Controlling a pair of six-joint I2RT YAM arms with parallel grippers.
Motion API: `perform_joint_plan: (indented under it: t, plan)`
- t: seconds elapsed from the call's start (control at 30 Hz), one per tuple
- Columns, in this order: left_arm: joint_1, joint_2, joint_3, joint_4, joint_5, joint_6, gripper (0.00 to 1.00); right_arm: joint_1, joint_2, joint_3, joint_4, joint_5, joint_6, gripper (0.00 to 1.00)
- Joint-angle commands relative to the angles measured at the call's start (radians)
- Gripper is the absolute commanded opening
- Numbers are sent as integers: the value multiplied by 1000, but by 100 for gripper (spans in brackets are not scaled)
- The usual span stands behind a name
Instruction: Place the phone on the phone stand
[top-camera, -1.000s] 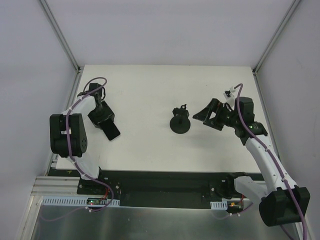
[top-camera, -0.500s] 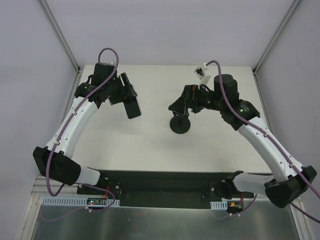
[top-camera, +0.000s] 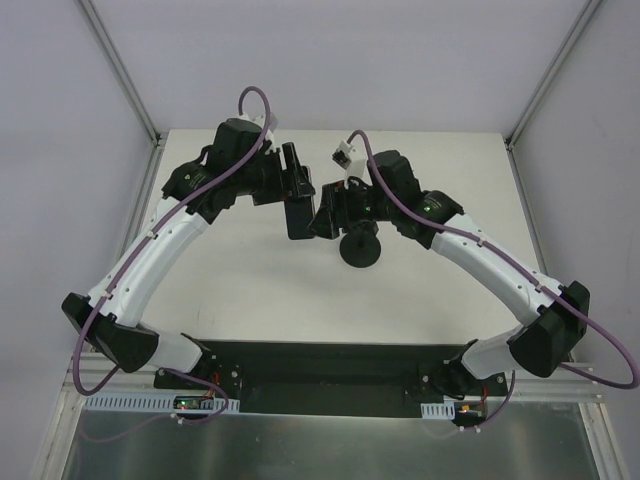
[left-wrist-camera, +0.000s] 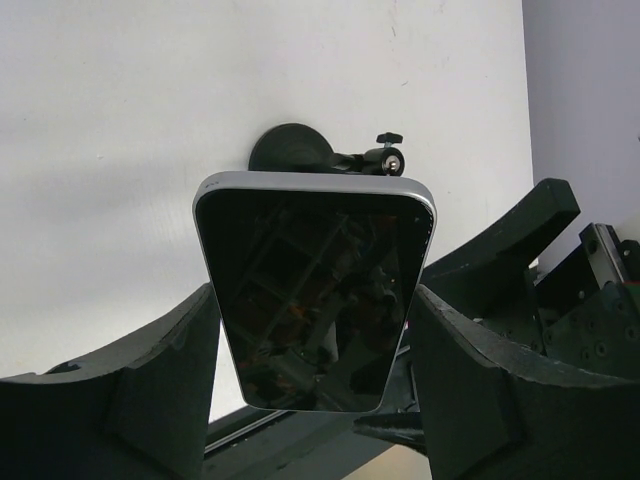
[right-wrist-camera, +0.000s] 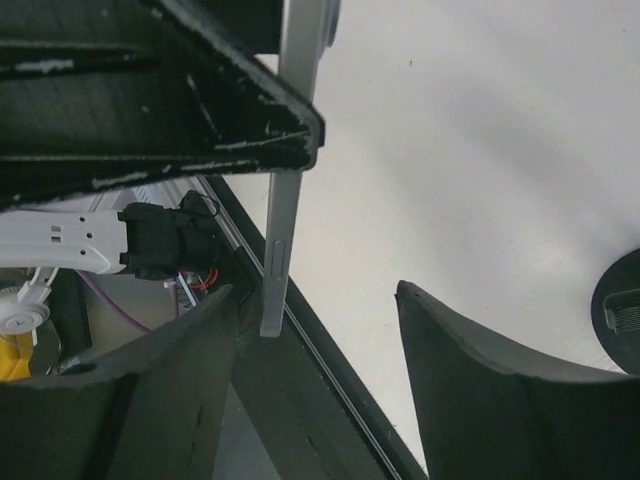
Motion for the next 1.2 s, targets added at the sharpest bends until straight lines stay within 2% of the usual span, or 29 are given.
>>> perform_joint_plan:
  t: [0.0, 0.27, 0.37, 0.47, 0.5, 0.53, 0.6, 0.63, 0.73, 0.8, 0.83, 0.9, 0.93, 0.97, 1.03, 1.17]
  plan:
    - [-28, -10, 56, 15, -48, -17, 0, -1, -11, 29, 82, 46, 38, 62]
    - [-70, 29, 112, 17, -65, -11, 0, 3, 38, 56, 127, -14, 73, 49]
    - [-74, 30, 126, 17, -68, 3, 0, 3, 50, 59, 119, -22, 78, 38]
    - [-74, 27, 129, 18, -44, 20, 0, 2, 35, 44, 133, -23, 73, 17]
    - [-73, 23, 131, 18, -24, 32, 7, 0, 21, 41, 135, -25, 67, 1]
    - [-73, 13, 131, 18, -3, 68, 21, -6, 12, 38, 136, -28, 52, 1]
    - [-65, -5, 114, 46, 72, 119, 58, -38, -22, 12, 153, -81, 48, 1]
    - [-58, -40, 99, 70, 106, 160, 75, -56, -32, 0, 158, -159, 53, 1]
    - [22, -129, -7, 204, 328, 185, 88, -141, -84, -54, 216, -319, 70, 1]
    - [71, -157, -82, 297, 446, 158, 88, -191, -147, -114, 310, -452, 113, 1]
    - [117, -169, -105, 334, 558, 115, 88, -202, -166, -128, 340, -515, 125, 1]
    - [133, -169, -159, 417, 672, 72, 88, -213, -203, -137, 369, -565, 140, 1]
    - [131, -157, -170, 513, 777, 28, 86, -213, -207, -134, 371, -616, 147, 1]
    - [125, -148, -187, 567, 822, -3, 78, -213, -207, -131, 374, -638, 154, 1]
    - [116, -122, -194, 715, 919, -83, 73, -211, -209, -135, 414, -678, 197, 1]
    - [79, -77, -167, 805, 973, -124, 64, -213, -220, -134, 418, -674, 205, 1]
